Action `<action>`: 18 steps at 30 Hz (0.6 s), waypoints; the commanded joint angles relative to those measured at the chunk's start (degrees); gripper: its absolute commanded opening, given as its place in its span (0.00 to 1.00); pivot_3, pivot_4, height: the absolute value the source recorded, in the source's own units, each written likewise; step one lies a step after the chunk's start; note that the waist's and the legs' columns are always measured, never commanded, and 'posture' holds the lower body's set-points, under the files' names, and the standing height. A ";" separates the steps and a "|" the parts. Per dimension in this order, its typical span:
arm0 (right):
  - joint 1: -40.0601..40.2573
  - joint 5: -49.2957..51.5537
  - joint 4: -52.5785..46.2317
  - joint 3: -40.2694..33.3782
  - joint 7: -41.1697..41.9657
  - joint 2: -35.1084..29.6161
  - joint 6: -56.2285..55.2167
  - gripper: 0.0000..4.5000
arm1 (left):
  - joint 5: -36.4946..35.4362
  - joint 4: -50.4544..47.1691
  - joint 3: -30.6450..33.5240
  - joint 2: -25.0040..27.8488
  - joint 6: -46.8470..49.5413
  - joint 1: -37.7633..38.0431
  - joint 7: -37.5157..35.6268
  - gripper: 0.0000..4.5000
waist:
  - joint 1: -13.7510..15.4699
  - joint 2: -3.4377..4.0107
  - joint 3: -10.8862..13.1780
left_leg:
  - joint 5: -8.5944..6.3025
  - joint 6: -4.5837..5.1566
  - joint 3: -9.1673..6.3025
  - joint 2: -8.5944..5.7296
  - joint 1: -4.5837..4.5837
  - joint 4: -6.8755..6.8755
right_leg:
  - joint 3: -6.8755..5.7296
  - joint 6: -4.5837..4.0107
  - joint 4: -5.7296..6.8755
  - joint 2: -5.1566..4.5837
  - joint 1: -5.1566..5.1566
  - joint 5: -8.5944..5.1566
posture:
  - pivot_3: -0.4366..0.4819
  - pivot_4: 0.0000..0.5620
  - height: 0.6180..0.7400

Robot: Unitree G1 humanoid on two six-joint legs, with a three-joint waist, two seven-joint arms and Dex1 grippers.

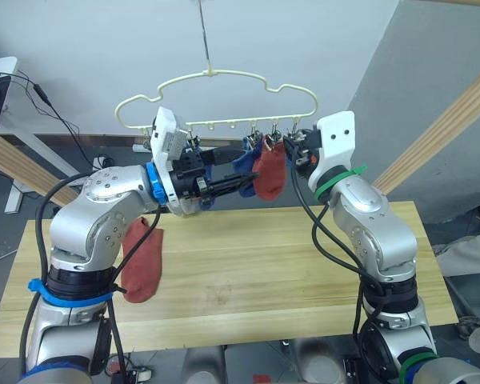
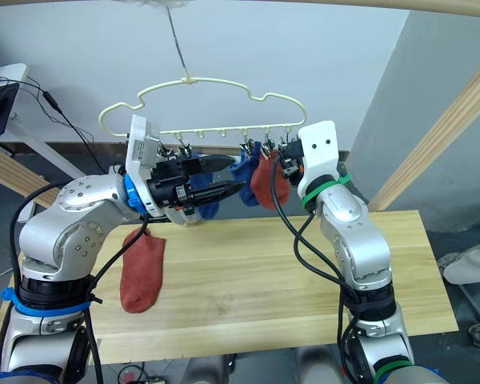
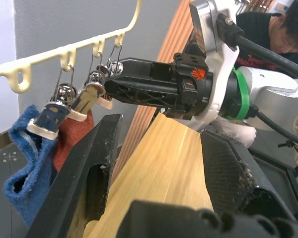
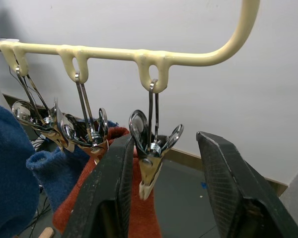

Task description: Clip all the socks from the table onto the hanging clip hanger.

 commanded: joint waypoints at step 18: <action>-1.17 -0.11 -1.09 -0.07 0.32 1.17 -0.64 0.44 | 9.67 -5.89 1.89 -0.51 -16.93 5.75 3.24 0.63 | 0.19 0.00 0.00 | 0.00 0.00 -0.01 0.01 -0.01 0.01 | 0.00 -0.01 0.00 -0.03 -0.01 0.00 | 0.41 0.56 0.96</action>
